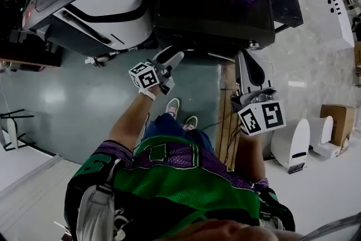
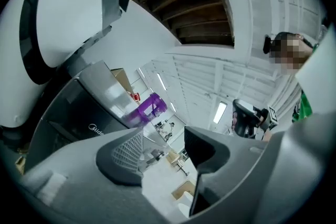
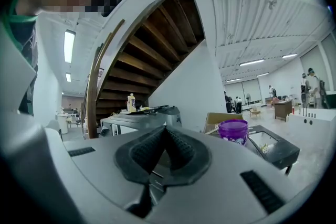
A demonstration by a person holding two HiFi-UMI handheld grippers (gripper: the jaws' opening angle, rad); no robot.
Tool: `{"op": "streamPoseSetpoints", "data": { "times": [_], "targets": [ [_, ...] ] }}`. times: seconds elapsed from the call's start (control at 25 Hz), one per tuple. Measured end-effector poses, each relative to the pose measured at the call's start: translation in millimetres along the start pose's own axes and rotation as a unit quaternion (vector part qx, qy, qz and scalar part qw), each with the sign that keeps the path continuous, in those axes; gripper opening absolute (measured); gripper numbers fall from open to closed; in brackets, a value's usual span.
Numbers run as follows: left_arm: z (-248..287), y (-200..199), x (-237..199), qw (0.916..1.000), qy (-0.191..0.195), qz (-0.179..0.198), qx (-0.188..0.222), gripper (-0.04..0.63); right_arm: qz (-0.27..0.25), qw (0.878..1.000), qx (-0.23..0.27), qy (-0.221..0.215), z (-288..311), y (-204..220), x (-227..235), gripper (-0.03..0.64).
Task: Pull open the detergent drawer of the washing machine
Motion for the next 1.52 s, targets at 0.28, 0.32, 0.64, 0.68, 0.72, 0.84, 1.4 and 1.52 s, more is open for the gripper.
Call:
{"op": "streamPoseSetpoints", "data": {
  "times": [0.28,0.32,0.64,0.68,0.72,0.84,1.4,1.52],
  "targets": [
    [10,30,-65,0.9986,-0.002,-0.050,0.014,0.249,-0.007,1.000,-0.008,0.027,9,20,-3,0.002],
    [13,33,-74,0.9983,-0.002,-0.057,0.015,0.252,-0.009,0.999,-0.010,0.030,10,23,-4,0.002],
    [28,50,-117,0.9936,0.015,-0.106,0.037,0.276,-0.026,0.998,-0.034,0.047,20,47,-9,0.002],
    [29,51,-123,0.9934,0.012,-0.107,0.038,0.278,-0.025,0.998,-0.036,0.047,21,50,-10,0.002],
    [30,51,-129,0.9934,0.010,-0.108,0.037,0.280,-0.025,0.998,-0.036,0.047,23,52,-10,0.002],
    [33,52,-141,0.9934,0.007,-0.109,0.035,0.287,-0.025,0.998,-0.040,0.049,29,56,-9,0.002],
    [46,35,-149,0.9867,0.009,-0.148,0.067,0.376,-0.024,0.996,-0.062,0.067,34,52,-11,0.002],
    [49,33,-144,0.9827,0.007,-0.167,0.080,0.387,-0.026,0.995,-0.065,0.071,33,49,-11,0.002]
  ]
}}
Point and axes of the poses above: the fingertips, and each gripper's own axes: z forward along the fingers, x to its right, y out of its underside, the point moved 10 cm from there along -z, backward along the fingers, and after that the axes turned 11 degrees about -x, right-handed, at the moved point
